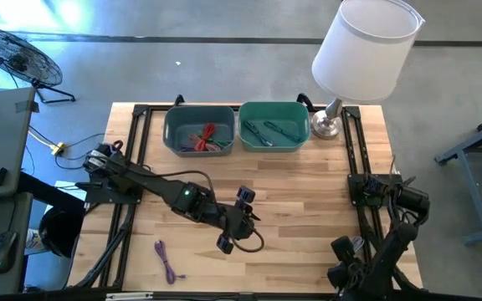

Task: Pick & Place USB Port
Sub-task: Put the white usb cable into the green bin

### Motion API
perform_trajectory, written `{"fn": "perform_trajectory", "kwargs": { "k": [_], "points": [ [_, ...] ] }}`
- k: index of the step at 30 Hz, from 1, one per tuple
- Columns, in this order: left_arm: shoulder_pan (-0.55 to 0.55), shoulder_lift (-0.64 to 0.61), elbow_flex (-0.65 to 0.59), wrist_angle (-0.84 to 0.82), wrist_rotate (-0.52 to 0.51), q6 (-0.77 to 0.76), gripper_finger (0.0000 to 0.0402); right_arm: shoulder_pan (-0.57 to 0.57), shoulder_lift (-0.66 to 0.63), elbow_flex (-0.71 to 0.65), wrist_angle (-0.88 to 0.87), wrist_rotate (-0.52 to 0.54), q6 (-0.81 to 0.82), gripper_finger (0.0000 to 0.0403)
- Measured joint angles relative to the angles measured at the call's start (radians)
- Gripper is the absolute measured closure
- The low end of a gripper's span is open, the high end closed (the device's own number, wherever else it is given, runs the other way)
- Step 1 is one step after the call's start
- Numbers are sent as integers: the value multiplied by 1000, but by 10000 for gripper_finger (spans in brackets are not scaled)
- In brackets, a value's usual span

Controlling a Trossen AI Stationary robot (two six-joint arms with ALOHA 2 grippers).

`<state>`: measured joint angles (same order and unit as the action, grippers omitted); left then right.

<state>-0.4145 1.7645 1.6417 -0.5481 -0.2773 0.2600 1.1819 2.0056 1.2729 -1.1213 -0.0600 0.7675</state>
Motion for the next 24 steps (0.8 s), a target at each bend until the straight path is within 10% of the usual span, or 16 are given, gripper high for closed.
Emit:
{"fn": "perform_trajectory", "kwargs": {
  "k": [12, 24],
  "points": [
    [-28, 0, 0, 24, 62, -3, 261, -70, -5, -67, 45, 16, 18, 383],
    [-159, -4, 0, 47, -60, -3, 261, -281, -24, 188, -418, 763, 19, 393]
  ]
}}
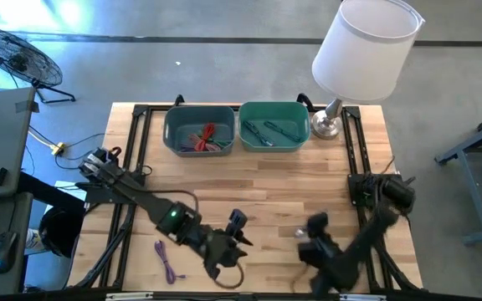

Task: Pick & Place USB Port
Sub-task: Put the white usb cable into the green bin, then put the purple usb cable into the blue bin

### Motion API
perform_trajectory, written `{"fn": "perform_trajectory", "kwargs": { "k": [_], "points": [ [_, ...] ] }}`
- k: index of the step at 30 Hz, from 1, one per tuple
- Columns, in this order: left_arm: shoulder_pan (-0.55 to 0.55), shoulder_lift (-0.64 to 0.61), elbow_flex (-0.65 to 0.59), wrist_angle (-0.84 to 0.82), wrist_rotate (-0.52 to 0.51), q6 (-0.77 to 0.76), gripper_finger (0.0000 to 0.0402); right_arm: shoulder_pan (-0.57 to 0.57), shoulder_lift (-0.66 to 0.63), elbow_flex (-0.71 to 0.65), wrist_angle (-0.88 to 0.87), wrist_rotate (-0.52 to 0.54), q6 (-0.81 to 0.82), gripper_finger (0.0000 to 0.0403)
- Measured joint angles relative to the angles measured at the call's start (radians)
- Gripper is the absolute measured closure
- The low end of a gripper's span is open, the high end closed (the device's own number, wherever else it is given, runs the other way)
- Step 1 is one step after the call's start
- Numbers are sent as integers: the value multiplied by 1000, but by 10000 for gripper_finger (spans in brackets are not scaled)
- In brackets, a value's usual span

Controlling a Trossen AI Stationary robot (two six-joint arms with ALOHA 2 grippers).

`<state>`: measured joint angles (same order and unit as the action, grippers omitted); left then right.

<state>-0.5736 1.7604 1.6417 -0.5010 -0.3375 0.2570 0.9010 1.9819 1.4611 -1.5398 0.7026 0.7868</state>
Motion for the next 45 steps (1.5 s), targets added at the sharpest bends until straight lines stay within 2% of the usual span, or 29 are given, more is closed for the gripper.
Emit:
{"fn": "perform_trajectory", "kwargs": {
  "k": [4, 9, 14, 17, 19, 22, 28, 32, 35, 40, 45],
  "points": [
    [-48, -22, 1, -38, -126, -1, 261, -153, -93, 21, 34, 170, -61, 393],
    [-116, -47, 46, -223, -369, -28, 261, -361, -233, 28, 74, 261, -119, 393],
    [-178, -57, 89, -436, -595, -110, 261, -576, -365, 28, 341, 226, -373, 393],
    [-195, -59, 105, -535, -672, -148, 261, -711, -423, 29, 586, 84, -578, 393],
    [-201, -59, 107, -586, -692, -167, 261, -795, -436, 29, 725, -18, -681, 393],
    [-200, -59, 107, -642, -700, -192, 261, -901, -438, 29, 839, -110, -782, 393],
    [-199, -59, 108, -762, -688, -259, 261, -1091, -400, 29, 827, -258, -834, 393],
    [-199, -59, 108, -862, -686, -346, 261, -1172, -347, 29, 792, -330, -865, 389],
    [-199, -59, 108, -934, -685, -399, 261, -1210, -307, 29, 778, -378, -888, 353],
    [-199, -59, 106, -990, -651, -461, 261, -1239, -264, 29, 789, -396, -849, 266],
    [-199, -59, 106, -994, -526, -530, 261, -1234, -255, 29, 800, -432, -819, 174]
  ]
}}
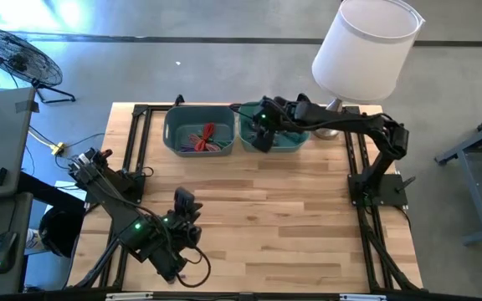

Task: Pick & Place USB Port
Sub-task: Put the purple usb cable into the blue bin

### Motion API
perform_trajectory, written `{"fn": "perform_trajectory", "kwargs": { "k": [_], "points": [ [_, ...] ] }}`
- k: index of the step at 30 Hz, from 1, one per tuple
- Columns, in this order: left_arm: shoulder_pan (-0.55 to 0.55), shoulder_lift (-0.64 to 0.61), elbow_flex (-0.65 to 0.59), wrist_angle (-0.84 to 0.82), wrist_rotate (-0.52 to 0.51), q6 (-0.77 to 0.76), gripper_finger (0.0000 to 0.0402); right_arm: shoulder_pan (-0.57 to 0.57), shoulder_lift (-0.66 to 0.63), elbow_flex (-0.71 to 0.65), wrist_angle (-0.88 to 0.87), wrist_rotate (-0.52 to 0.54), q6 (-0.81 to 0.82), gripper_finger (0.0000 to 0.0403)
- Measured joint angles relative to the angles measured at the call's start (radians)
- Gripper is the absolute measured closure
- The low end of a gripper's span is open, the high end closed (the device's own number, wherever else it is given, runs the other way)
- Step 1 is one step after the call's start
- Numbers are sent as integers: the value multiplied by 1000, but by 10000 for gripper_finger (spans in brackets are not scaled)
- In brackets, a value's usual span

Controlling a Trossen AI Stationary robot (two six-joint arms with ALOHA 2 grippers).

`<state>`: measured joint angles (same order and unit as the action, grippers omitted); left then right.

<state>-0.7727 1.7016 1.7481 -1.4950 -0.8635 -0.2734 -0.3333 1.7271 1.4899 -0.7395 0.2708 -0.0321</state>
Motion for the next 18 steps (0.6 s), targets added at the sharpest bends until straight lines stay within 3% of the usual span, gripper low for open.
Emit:
{"fn": "perform_trajectory", "kwargs": {
  "k": [6, 11, 18],
  "points": [
    [0, 0, 0, -9, 377, -202, 261, 31, 0, 0, -3, -42, 5, 111],
    [-21, 39, -2, -78, 639, -368, 261, 71, 0, 0, 0, -74, 0, 104],
    [-107, 103, -60, -42, 947, -415, 261, 156, 0, 2, 4, -107, -26, 105]
  ]
}}
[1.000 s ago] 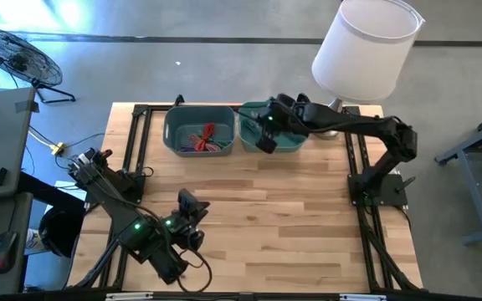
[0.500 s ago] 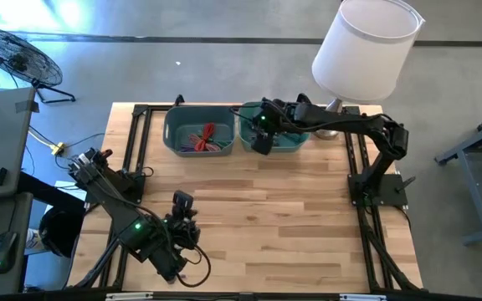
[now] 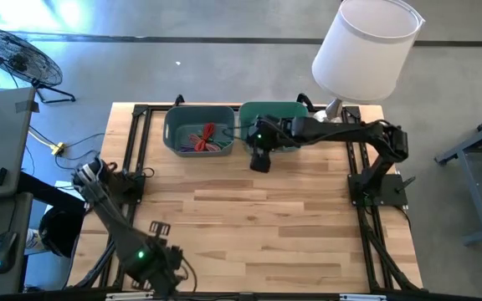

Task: Pick & Place USB Port
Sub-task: Put the purple usb cable into the blue bin

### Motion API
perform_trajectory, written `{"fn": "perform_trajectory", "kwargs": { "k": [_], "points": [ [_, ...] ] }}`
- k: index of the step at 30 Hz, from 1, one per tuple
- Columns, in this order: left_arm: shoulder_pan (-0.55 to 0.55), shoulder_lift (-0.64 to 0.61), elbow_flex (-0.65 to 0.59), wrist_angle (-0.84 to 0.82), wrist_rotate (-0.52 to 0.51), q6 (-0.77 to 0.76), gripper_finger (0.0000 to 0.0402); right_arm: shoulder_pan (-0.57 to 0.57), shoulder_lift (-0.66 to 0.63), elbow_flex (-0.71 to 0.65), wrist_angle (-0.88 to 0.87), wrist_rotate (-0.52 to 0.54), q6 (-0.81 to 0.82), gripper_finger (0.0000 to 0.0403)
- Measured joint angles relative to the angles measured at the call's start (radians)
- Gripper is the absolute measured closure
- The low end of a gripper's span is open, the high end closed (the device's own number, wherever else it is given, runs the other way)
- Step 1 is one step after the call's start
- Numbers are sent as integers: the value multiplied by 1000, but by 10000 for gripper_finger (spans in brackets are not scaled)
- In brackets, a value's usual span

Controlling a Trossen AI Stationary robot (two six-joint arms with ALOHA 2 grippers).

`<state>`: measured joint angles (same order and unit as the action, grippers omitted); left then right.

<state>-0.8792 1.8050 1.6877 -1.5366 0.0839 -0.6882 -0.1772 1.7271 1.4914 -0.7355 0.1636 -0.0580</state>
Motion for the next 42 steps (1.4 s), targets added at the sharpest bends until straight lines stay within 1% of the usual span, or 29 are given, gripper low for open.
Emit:
{"fn": "perform_trajectory", "kwargs": {
  "k": [2, 5, 9, 13, 17, 21, 23, 26, 29, 33, 37, 40, 42],
  "points": [
    [-31, 19, -16, -1, 38, 8, 261, 29, 0, 0, 0, 0, -1, 107],
    [-68, 57, -39, 16, 50, 63, 261, 73, 0, 0, 0, 0, 3, 107],
    [-108, 110, -61, 33, 39, 197, 261, 127, 0, 0, 0, 21, 11, 107],
    [-113, 154, -90, 117, 30, 283, 261, 173, 0, 0, 0, 28, 30, 107],
    [-109, 181, -113, 203, -45, 372, 261, 211, 0, 0, 0, 28, 59, 107],
    [-109, 202, -146, 251, -131, 448, 261, 252, 0, 0, 0, 28, 94, 107],
    [-109, 212, -170, 260, -133, 456, 261, 271, 0, 0, 0, 28, 110, 107],
    [-109, 226, -209, 274, -86, 456, 261, 299, 0, 0, 0, 31, 137, 107],
    [-109, 228, -259, 344, -60, 456, 261, 324, 0, 0, 0, 41, 150, 107],
    [-109, 221, -300, 409, -74, 470, 261, 355, 0, 0, 0, 47, 156, 107],
    [-109, 221, -319, 429, -125, 481, 263, 385, 0, 0, -1, 47, 186, 107],
    [-109, 222, -331, 440, -141, 503, 282, 409, 0, 0, -1, 36, 196, 107],
    [-97, 222, -346, 459, -142, 502, 311, 430, 0, 0, -1, 35, 211, 107]
  ]
}}
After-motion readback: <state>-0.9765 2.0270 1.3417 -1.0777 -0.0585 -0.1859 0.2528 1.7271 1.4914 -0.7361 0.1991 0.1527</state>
